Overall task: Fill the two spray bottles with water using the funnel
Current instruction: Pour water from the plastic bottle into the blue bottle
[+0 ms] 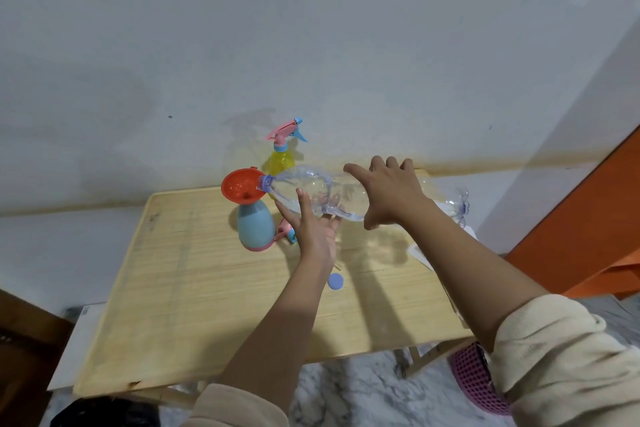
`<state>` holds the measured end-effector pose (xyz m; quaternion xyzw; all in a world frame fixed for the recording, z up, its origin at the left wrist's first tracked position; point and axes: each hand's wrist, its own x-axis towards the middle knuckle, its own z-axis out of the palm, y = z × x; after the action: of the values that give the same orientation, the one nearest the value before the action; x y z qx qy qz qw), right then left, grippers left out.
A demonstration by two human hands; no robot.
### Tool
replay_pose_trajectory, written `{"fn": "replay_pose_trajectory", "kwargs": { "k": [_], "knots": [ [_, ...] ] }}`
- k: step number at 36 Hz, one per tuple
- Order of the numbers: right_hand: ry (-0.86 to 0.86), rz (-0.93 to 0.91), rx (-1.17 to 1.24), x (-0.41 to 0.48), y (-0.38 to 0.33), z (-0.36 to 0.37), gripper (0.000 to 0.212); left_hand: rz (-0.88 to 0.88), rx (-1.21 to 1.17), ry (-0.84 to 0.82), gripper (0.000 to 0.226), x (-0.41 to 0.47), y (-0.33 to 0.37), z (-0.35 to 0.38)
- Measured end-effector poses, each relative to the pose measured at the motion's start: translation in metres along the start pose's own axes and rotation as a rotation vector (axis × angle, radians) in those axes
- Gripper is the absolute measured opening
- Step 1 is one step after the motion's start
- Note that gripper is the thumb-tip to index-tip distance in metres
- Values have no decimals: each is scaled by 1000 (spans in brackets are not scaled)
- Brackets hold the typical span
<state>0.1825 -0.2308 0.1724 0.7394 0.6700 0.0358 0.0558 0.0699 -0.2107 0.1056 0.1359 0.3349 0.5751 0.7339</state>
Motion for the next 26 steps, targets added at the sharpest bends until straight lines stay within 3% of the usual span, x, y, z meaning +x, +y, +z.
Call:
{"fn": "replay_pose_trajectory", "kwargs": {
  "k": [9, 20, 26],
  "knots": [
    [0, 35, 86, -2, 1, 9, 97, -36, 46, 12, 72, 7, 2, -2],
    [1, 79, 315, -10, -7, 46, 101, 89, 230, -31, 68, 8, 5, -19],
    [29, 126, 509, -19, -6, 75, 102, 179, 414, -102, 76, 4, 0, -18]
  ]
}}
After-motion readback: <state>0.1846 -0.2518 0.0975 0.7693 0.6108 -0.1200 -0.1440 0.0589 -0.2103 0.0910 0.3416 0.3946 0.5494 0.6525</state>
